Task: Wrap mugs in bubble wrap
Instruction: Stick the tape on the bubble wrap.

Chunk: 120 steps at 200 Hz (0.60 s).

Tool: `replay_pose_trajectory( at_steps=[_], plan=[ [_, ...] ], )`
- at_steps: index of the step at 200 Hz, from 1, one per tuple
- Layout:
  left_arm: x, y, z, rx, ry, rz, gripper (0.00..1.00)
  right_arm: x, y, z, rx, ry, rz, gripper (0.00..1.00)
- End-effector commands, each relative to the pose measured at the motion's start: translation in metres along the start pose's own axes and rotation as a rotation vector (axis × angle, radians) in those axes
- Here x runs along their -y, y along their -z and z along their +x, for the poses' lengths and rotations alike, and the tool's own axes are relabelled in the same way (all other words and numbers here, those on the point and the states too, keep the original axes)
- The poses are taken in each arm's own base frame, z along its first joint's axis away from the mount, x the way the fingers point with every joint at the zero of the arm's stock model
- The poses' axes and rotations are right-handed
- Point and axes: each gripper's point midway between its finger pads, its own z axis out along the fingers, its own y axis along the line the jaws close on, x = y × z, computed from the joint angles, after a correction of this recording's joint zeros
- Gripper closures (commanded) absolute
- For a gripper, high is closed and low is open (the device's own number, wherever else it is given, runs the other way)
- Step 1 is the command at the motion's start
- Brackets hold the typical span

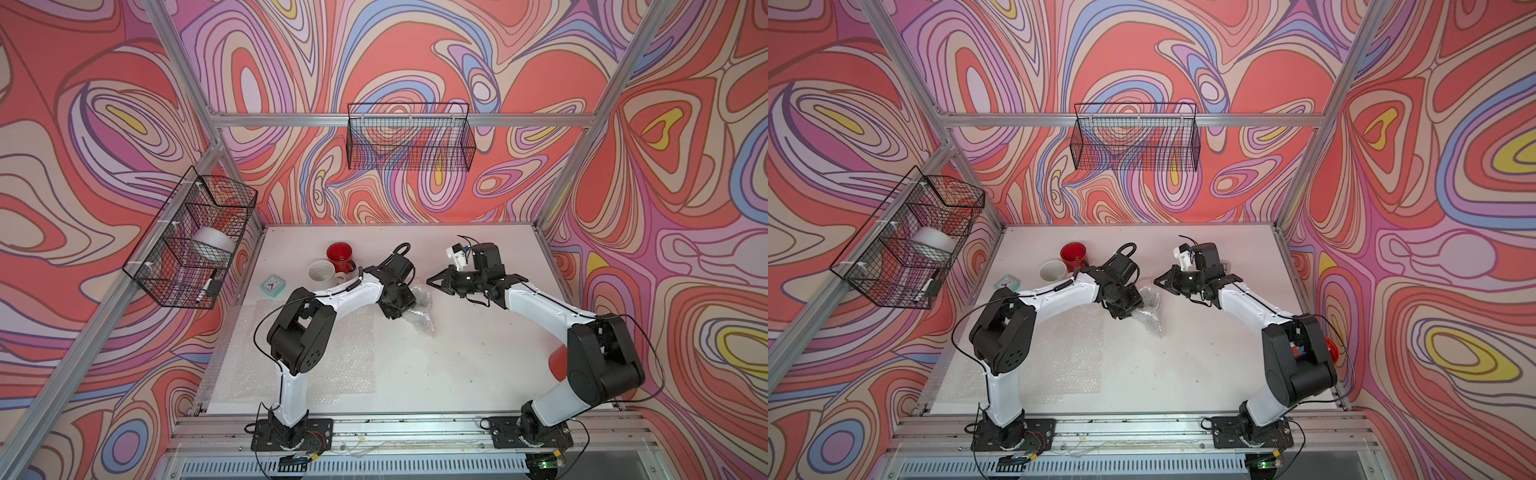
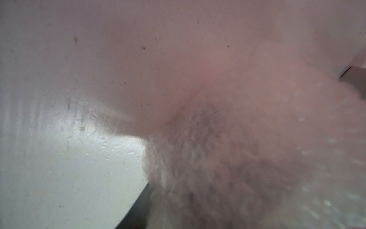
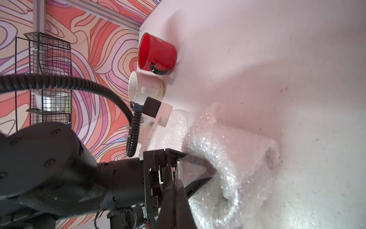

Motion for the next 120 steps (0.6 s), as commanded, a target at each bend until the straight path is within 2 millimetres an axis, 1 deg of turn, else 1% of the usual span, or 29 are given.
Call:
replay_pose_trajectory(
  at_steps=[1, 29, 63, 96, 120],
  plan=[
    [-0.01, -0.003, 0.007, -0.009, 0.015, -0.029, 0.54, -0.008, -0.006, -0.005, -0.005, 0.033, -0.04, 1.0],
    [-0.012, -0.003, 0.007, -0.009, 0.016, -0.035, 0.54, -0.005, -0.012, 0.007, -0.042, 0.021, -0.051, 1.0],
    [-0.012, -0.003, 0.007, -0.008, 0.02, -0.034, 0.54, 0.001, -0.017, 0.03, -0.098, -0.003, -0.064, 1.0],
    [-0.013, -0.004, 0.007, -0.006, 0.021, -0.037, 0.54, 0.008, -0.014, 0.047, -0.124, -0.023, -0.049, 1.0],
    [-0.013, -0.005, 0.008, -0.008, 0.02, -0.038, 0.54, 0.011, -0.013, 0.056, -0.141, -0.031, -0.044, 1.0]
  ],
)
